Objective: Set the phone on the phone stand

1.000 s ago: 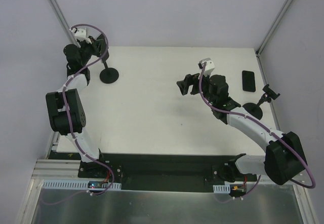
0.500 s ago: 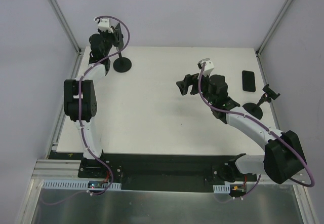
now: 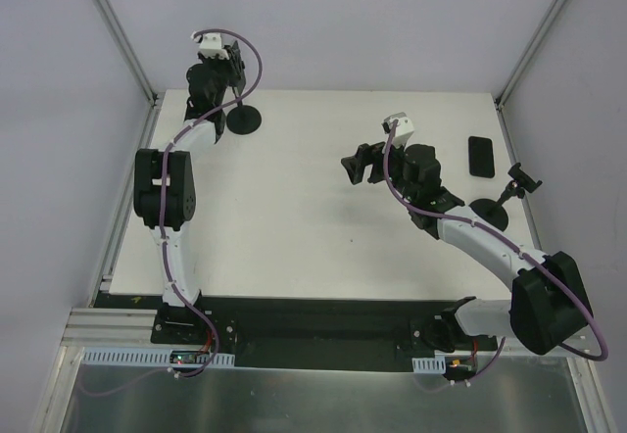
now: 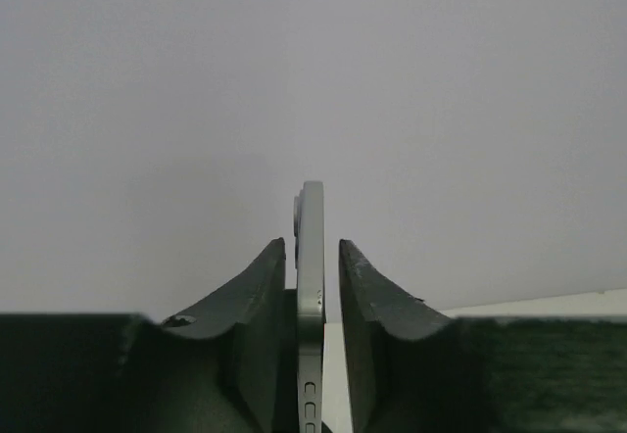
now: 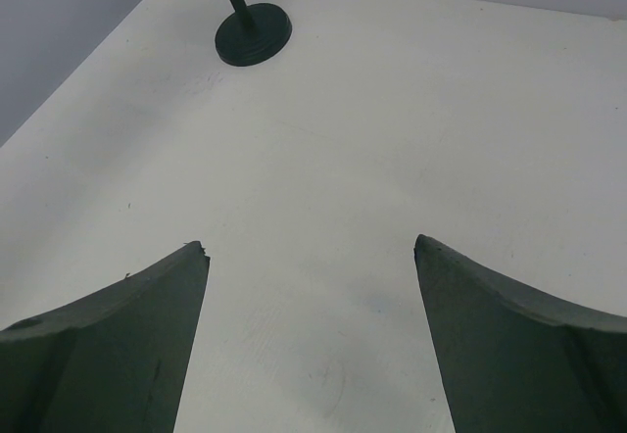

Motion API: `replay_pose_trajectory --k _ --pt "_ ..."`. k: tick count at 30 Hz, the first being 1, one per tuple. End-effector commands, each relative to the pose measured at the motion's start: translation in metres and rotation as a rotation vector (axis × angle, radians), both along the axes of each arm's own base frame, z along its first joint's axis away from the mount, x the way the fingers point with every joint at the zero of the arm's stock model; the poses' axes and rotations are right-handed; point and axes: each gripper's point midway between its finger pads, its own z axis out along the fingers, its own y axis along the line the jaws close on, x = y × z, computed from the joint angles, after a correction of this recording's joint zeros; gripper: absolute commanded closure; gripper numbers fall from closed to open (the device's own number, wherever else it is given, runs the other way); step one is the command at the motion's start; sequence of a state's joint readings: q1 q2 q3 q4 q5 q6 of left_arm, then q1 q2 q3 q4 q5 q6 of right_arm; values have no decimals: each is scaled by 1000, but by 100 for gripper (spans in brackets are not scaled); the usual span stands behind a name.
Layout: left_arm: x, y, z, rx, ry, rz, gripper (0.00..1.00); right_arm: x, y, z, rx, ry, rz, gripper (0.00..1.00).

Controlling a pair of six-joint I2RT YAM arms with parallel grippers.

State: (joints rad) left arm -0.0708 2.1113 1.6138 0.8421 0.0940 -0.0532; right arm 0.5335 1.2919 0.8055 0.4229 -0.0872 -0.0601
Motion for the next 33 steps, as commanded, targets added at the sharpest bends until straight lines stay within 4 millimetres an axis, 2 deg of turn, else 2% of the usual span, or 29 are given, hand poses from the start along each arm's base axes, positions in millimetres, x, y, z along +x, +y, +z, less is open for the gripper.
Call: replay_pose_trajectory --k 1,3,4,5,7,8,9,10,11,12,13,14,15,16,17,18,19,20,21,22,23,24,25,26,27,28,30,31,33 --pt "-13 0 80 -12 -224 12 60 6 3 31 55 -78 3 12" --pt "-17 0 79 -23 -214 5 17 6 3 32 55 -80 3 12" --pt "-20 -1 79 -25 -212 0 1 6 2 32 54 -80 1 12" --pt "-23 -2 71 -40 -191 -7 1 6 2 33 56 -81 1 12" --pt "-36 -4 81 -69 -199 -24 1 6 1 32 54 -81 -2 12" --pt "-42 -3 72 -79 -171 -25 1 6 0 33 53 -81 -8 12" --pt "-58 -1 91 -98 -193 -19 1 6 -1 32 52 -80 -12 12" --pt "-65 4 88 -120 -157 9 1 7 -2 31 49 -76 -17 11" --pt "-75 22 65 -186 -87 104 1 8 -3 31 46 -73 -23 11" --pt "-103 32 93 -236 -112 152 1 10 -3 28 38 -60 -27 11" --pt "-118 42 90 -284 -80 203 1 11 -3 29 31 -48 -31 11" --pt "-134 60 42 -369 81 324 1 12 -3 29 24 -42 -35 11" --pt "-163 66 63 -424 72 339 1 13 -5 26 14 -30 -47 10" --pt "-177 66 54 -478 117 351 1 12 -7 23 3 -15 -53 10" --pt "-194 65 21 -469 236 373 1 11 -9 24 -3 -13 -61 10" --pt "-213 61 34 -488 221 336 2 10 -14 31 1 -23 -86 9" --pt "-222 57 28 -495 247 314 5 6 -17 29 -6 -3 -91 9" --pt "-229 52 20 -492 281 289 6 9 -27 35 -10 -5 -142 8" --pt "-235 30 14 -484 343 176 8 8 -36 44 -4 -15 -188 7" --pt "-236 17 11 -475 379 111 10 5 -42 42 -9 11 -215 7" --pt "-235 0 21 -468 396 17 11 5 -46 54 11 8 -243 6" --pt "-231 -18 4 -453 479 -54 11 7 -57 55 -4 16 -306 4" --pt "-234 -46 17 -422 497 -209 11 3 -66 48 -19 76 -354 3" --pt "-235 -61 15 -405 532 -273 13 1 -74 47 -7 117 -404 1" --pt "-233 -74 -10 -391 640 -298 14 5 -86 65 8 120 -470 3" --pt "-238 -97 -4 -351 656 -362 14 -6 -96 51 -46 206 -488 3" --pt "-241 -119 -17 -315 703 -431 13 -16 -111 57 -26 261 -524 3" --pt "-253 -136 -15 -363 756 -512 12 -27 -122 46 -38 321 -549 3" --pt "-263 -150 -8 -370 768 -584 10 -40 -151 51 41 330 -612 3"
